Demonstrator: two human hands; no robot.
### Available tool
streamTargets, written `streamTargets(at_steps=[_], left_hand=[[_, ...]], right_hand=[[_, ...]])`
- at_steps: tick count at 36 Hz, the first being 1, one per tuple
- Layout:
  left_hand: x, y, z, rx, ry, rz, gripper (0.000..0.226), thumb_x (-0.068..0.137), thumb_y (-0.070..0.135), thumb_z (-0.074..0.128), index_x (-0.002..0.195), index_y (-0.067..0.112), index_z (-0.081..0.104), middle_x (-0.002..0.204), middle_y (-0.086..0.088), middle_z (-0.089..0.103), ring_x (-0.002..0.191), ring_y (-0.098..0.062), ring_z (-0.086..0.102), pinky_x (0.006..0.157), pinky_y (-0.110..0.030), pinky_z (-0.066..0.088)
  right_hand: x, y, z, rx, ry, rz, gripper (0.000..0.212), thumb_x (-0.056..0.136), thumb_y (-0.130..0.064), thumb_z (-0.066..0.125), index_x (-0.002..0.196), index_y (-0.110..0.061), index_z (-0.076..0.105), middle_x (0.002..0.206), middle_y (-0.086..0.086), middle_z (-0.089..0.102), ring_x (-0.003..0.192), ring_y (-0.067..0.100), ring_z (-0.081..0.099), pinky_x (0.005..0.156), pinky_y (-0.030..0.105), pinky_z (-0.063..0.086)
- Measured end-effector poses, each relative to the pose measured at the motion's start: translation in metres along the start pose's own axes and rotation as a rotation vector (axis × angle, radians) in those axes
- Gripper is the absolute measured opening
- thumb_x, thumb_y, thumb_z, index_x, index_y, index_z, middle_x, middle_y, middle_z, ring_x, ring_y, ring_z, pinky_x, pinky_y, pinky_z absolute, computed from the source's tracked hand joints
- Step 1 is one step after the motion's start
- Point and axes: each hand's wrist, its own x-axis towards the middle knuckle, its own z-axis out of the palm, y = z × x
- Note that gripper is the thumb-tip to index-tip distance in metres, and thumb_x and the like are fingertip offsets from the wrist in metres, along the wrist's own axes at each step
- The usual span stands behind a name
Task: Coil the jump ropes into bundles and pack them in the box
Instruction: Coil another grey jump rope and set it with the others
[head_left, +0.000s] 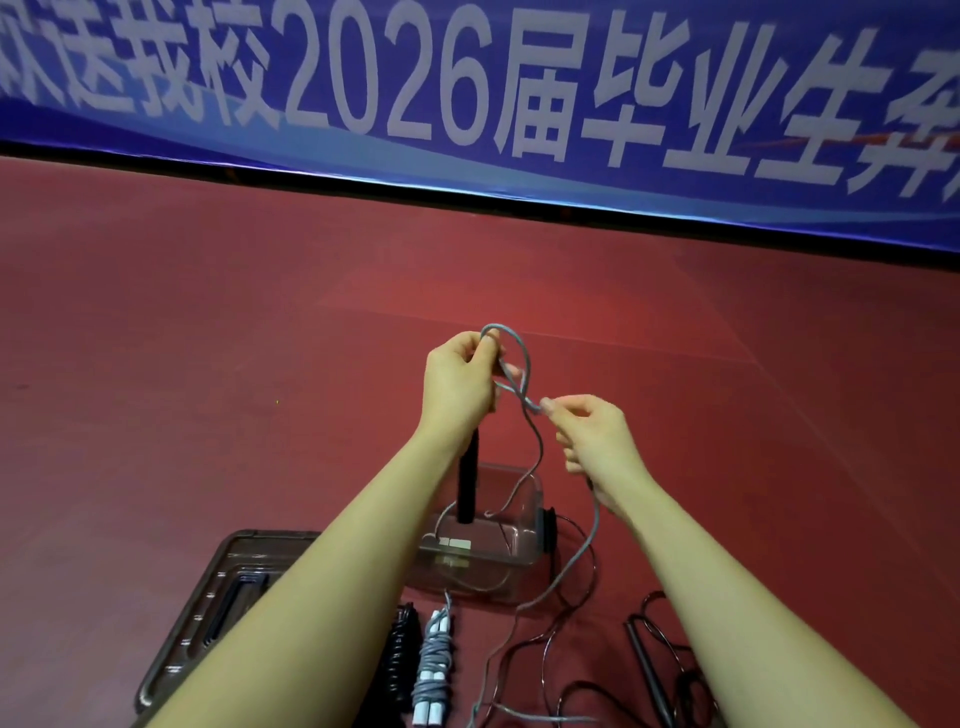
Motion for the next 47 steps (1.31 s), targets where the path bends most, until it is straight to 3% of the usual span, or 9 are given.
streamTargets(at_steps=[4, 7, 11, 16, 20, 28, 31, 37, 47], left_hand=[[0.000, 0.000, -0.002, 0.026, -0.001, -0.008, 0.029, 0.098, 0.019, 0.051, 0.072, 0.008, 0.058, 0.063, -0.006, 0.068, 0.032, -0.009, 0.040, 0.039, -0.016, 0.033], [0.002, -0.003, -0.003, 0.080, 0.017, -0.004, 0.029, 0.097, 0.022, 0.051, 0.073, 0.010, 0.060, 0.066, -0.003, 0.071, 0.033, -0.012, 0.037, 0.042, -0.019, 0.032], [0.006, -0.005, -0.005, 0.110, 0.063, -0.043, 0.026, 0.095, 0.020, 0.053, 0.075, 0.008, 0.064, 0.065, 0.000, 0.072, 0.030, -0.011, 0.032, 0.038, -0.016, 0.029], [0.005, -0.004, -0.004, 0.169, 0.094, -0.054, 0.022, 0.091, 0.021, 0.057, 0.071, 0.013, 0.065, 0.066, 0.001, 0.072, 0.032, -0.006, 0.035, 0.042, -0.020, 0.030], [0.004, -0.005, -0.004, 0.191, 0.124, -0.052, 0.023, 0.090, 0.019, 0.057, 0.069, 0.013, 0.064, 0.066, 0.001, 0.072, 0.031, -0.007, 0.032, 0.039, -0.017, 0.031], [0.004, -0.011, -0.001, 0.353, 0.192, 0.064, 0.029, 0.090, 0.024, 0.059, 0.060, 0.023, 0.059, 0.068, 0.000, 0.071, 0.045, -0.016, 0.049, 0.059, -0.033, 0.050], [0.004, -0.011, -0.002, 0.266, 0.111, 0.017, 0.022, 0.088, 0.027, 0.063, 0.071, 0.013, 0.064, 0.066, 0.002, 0.071, 0.039, -0.009, 0.044, 0.051, -0.026, 0.042], [0.002, -0.015, 0.000, 0.162, -0.116, -0.095, 0.017, 0.090, 0.028, 0.062, 0.096, 0.012, 0.064, 0.086, -0.003, 0.073, 0.038, -0.008, 0.037, 0.046, -0.022, 0.034], [-0.002, -0.037, 0.003, 0.595, -0.331, 0.223, 0.016, 0.079, 0.020, 0.075, 0.093, 0.015, 0.068, 0.078, 0.017, 0.062, 0.068, 0.015, 0.052, 0.061, -0.004, 0.034]], right_hand=[[-0.003, 0.006, -0.001, -0.464, 0.060, -0.273, 0.018, 0.093, -0.015, 0.055, 0.107, -0.024, 0.060, 0.056, -0.001, 0.047, 0.049, 0.011, 0.042, 0.053, 0.026, 0.037], [-0.005, 0.007, -0.004, -0.787, 0.052, -0.232, 0.027, 0.096, -0.017, 0.046, 0.105, -0.033, 0.065, 0.098, 0.000, 0.064, 0.091, 0.027, 0.061, 0.077, 0.034, 0.046], [-0.011, 0.000, -0.002, -0.956, -0.051, -0.308, 0.029, 0.091, -0.019, 0.046, 0.109, -0.036, 0.062, 0.106, -0.006, 0.041, 0.102, 0.018, 0.050, 0.081, 0.033, 0.041], [-0.015, -0.004, 0.011, -1.091, -0.107, -0.418, 0.032, 0.088, -0.054, 0.051, 0.104, -0.029, 0.062, 0.112, -0.010, 0.041, 0.105, 0.018, 0.035, 0.084, 0.036, 0.027], [-0.013, -0.002, 0.016, -1.032, -0.069, -0.404, 0.044, 0.098, -0.049, 0.037, 0.073, -0.023, 0.061, 0.099, -0.010, 0.055, 0.103, 0.020, 0.038, 0.078, 0.034, 0.017], [-0.003, 0.003, 0.007, -0.944, 0.026, -0.555, 0.022, 0.094, -0.030, 0.055, 0.097, -0.015, 0.071, 0.099, 0.000, 0.058, 0.098, 0.023, 0.050, 0.088, 0.032, 0.025], [0.000, 0.005, 0.004, -0.702, 0.079, -0.492, 0.012, 0.088, -0.019, 0.064, 0.077, -0.015, 0.062, 0.077, -0.001, 0.057, 0.076, 0.025, 0.054, 0.072, 0.034, 0.041], [0.001, -0.001, 0.000, -0.442, 0.140, -0.440, 0.034, 0.086, -0.020, 0.067, 0.060, -0.008, 0.049, 0.051, -0.007, 0.038, 0.052, 0.008, 0.033, 0.053, 0.019, 0.028], [0.009, -0.008, -0.002, -0.180, 0.167, -0.343, 0.026, 0.090, -0.021, 0.062, 0.071, -0.004, 0.062, 0.052, -0.005, 0.056, 0.055, 0.011, 0.052, 0.061, 0.030, 0.044]])
